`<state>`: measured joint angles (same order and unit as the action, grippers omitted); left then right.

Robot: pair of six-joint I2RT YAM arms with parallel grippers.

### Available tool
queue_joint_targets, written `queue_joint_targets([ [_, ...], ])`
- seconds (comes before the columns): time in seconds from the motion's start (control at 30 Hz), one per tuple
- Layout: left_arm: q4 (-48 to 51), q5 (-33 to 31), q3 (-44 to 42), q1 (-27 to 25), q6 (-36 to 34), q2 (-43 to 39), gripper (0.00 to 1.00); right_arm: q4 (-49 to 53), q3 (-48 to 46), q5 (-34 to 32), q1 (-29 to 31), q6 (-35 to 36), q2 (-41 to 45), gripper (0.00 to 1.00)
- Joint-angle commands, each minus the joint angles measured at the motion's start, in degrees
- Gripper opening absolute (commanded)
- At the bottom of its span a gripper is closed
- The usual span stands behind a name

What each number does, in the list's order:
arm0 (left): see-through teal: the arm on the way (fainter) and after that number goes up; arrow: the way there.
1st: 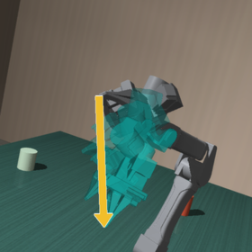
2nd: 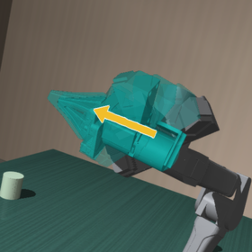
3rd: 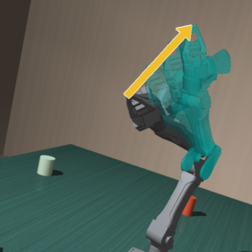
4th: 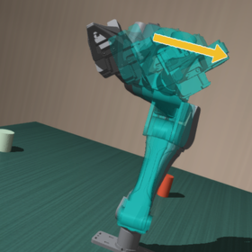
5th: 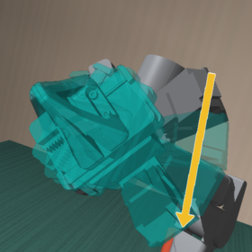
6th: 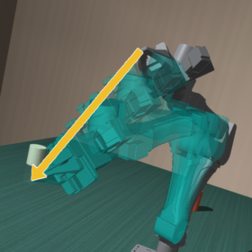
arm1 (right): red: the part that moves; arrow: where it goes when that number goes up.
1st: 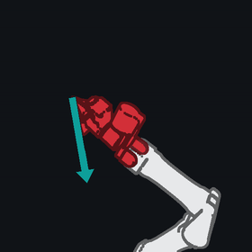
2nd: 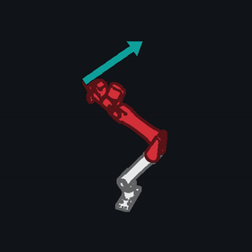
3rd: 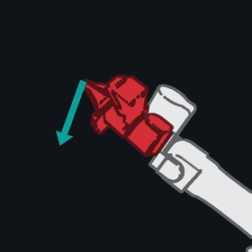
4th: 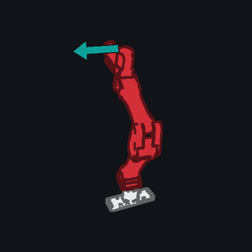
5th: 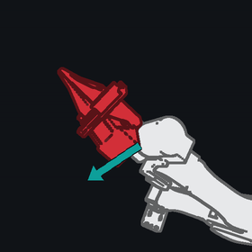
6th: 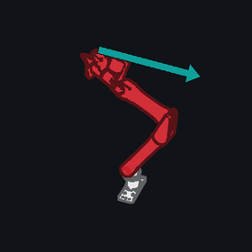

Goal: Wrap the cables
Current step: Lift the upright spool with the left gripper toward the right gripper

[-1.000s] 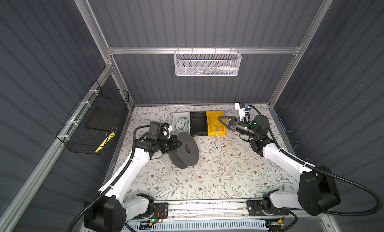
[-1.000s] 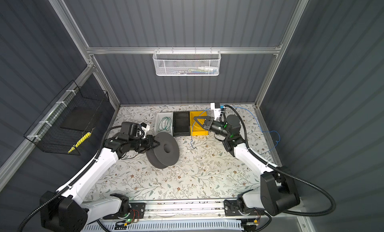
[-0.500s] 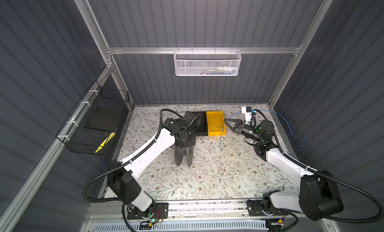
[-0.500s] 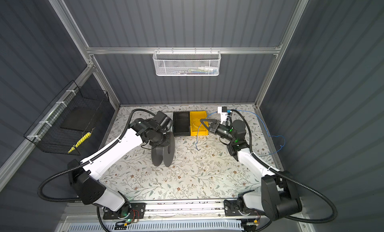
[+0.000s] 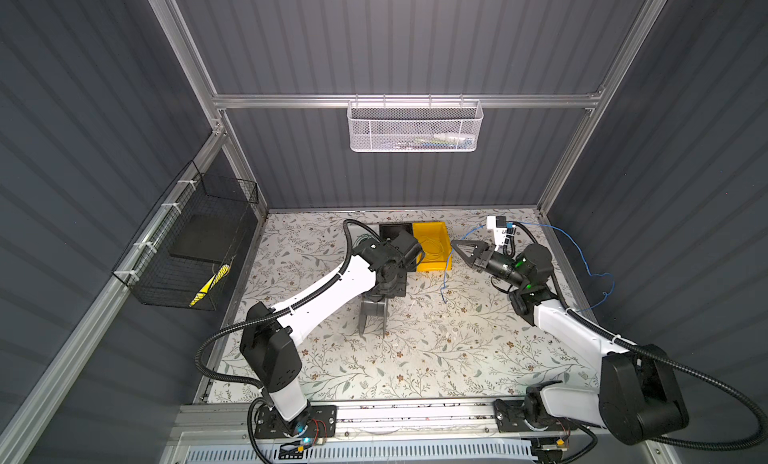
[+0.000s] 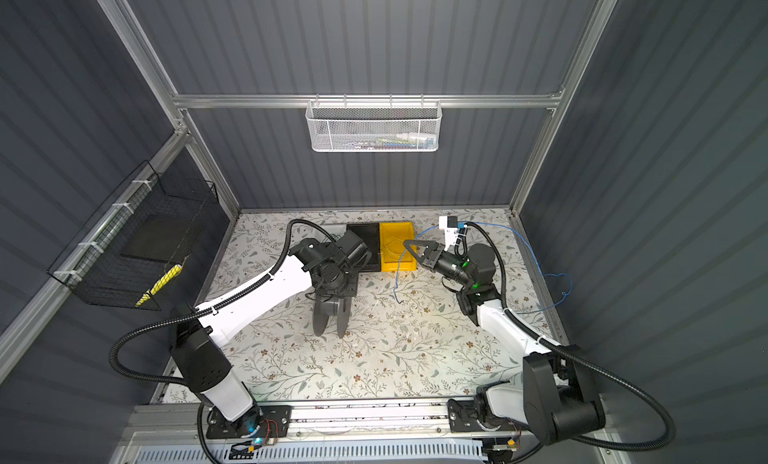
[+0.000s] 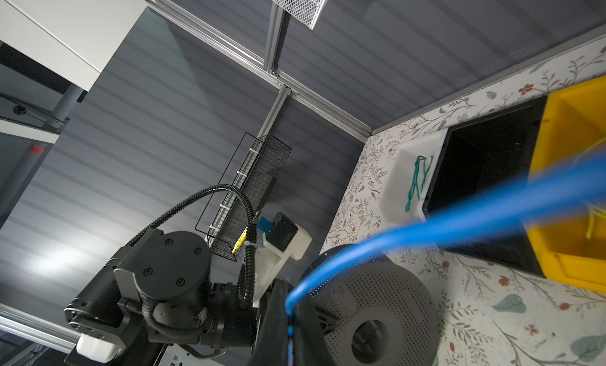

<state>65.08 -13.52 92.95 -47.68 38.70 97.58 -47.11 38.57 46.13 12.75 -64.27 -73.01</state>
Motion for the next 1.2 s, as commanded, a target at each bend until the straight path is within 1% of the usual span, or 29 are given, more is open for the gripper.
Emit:
queue_joint_targets([
  [0.0, -0.28, -0.73, -0.03, -0.06, 1.74, 0.37, 0.00, -1.50, -0.49, 0.55, -0.25, 0.29, 0.98, 0.00],
  [0.03, -0.35, -0.27, -0.05, -0.05, 1.97, 0.58, 0.00, -1.49, -0.51, 0.54, -0.23, 0.29, 0.97, 0.00],
  [0.1, -0.98, 0.83, -0.05, -0.05, 2.16, 0.77, 0.17, -1.49, -0.49, 0.55, -0.27, 0.20, 0.99, 0.00],
  [0.2, -1.18, 0.59, 0.52, -0.07, 2.51, 0.25, 0.29, -1.32, -0.26, 0.54, -0.27, 0.11, 1.06, 0.00],
  [0.3, -0.64, 0.15, 1.71, -0.05, 2.30, -0.10, 0.37, -0.90, 0.10, 0.45, -0.20, 0.21, 1.04, 0.00],
  [0.5, 3.45, -1.07, 5.30, -0.07, 0.82, -1.00, 0.55, -0.17, 1.23, 0.54, 0.07, 0.03, 0.34, 0.00],
  [0.53, 4.05, -1.28, 5.82, 0.04, 0.30, -1.50, 0.57, 0.11, 1.59, 0.46, 0.24, 0.02, 0.11, 0.00],
  [0.7, 8.71, -1.03, 9.61, 1.04, -2.68, -3.81, 0.60, 1.96, 3.29, -0.81, 2.05, -0.11, -0.77, 0.00],
  [0.77, 9.04, 0.13, 9.24, 2.08, -4.30, -6.09, 0.63, 2.79, 4.42, -1.96, 3.80, 0.02, -1.42, 0.00],
  [0.83, 9.10, 0.42, 7.92, 4.02, -5.03, -9.02, 0.65, 2.87, 5.72, -3.29, 6.31, -0.06, -2.72, 0.00],
  [0.93, 5.79, 2.33, 2.88, 8.35, -7.28, -14.87, 0.67, 1.99, 9.42, -4.39, 10.60, -0.97, -6.85, 0.00],
  [1.0, 2.60, 4.03, -1.52, 10.25, -8.70, -18.68, 0.70, 0.12, 11.96, -4.82, 13.02, -2.10, -10.00, 0.00],
  [1.1, -1.73, 7.41, -7.29, 10.68, -9.82, -22.97, 0.72, 1.41, 15.81, -6.63, 16.39, -2.12, -13.44, 0.00],
  [1.17, -3.68, 7.81, -10.53, 10.75, -9.69, -25.29, 0.72, 3.28, 18.51, -7.81, 18.04, -2.14, -15.80, 0.00],
])
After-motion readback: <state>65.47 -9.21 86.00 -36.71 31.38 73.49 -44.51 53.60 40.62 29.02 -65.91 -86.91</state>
